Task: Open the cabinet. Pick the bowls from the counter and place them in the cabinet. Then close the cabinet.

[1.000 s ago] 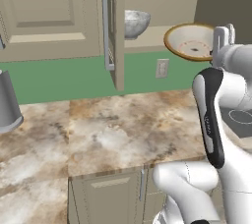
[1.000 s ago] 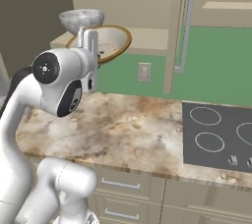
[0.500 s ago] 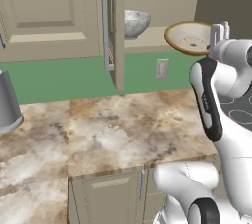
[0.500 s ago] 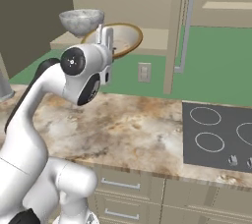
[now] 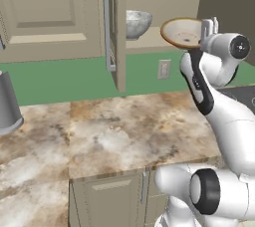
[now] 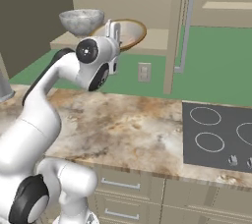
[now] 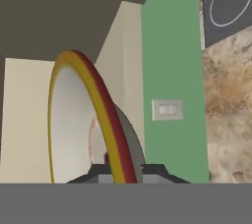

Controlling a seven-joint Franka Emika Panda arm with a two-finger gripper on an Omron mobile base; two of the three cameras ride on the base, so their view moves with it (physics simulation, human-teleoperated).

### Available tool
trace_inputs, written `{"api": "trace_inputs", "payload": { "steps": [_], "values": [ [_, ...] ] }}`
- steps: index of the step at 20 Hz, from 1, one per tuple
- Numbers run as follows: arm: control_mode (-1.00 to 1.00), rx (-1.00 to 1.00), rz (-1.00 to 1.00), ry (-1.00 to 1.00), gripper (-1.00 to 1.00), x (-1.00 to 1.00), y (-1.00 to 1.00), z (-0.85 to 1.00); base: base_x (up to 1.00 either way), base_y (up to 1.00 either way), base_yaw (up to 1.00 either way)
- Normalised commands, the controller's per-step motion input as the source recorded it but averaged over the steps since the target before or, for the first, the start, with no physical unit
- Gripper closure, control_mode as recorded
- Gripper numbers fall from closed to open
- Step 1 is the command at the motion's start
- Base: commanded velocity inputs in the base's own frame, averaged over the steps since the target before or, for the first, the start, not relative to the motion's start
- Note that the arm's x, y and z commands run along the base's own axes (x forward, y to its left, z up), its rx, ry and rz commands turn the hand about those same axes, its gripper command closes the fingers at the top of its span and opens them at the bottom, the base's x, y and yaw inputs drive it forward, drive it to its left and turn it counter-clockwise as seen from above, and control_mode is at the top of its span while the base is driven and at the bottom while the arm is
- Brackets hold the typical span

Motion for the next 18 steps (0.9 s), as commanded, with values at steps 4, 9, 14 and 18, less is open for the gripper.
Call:
{"api": "trace_inputs", "payload": {
  "steps": [4,9,14,18],
  "values": [
    [-1.00,0.01,0.00,0.01,1.00,0.74,-0.04,0.00,0.00,0.00,0.00],
    [-1.00,0.03,0.00,0.05,1.00,0.70,-0.08,0.00,0.00,0.00,0.00],
    [-1.00,0.03,0.00,0.08,1.00,0.73,-0.10,0.00,0.00,0.00,0.00],
    [-1.00,0.03,0.00,0.04,1.00,0.68,-0.11,0.00,0.00,0.00,0.00]
  ]
}}
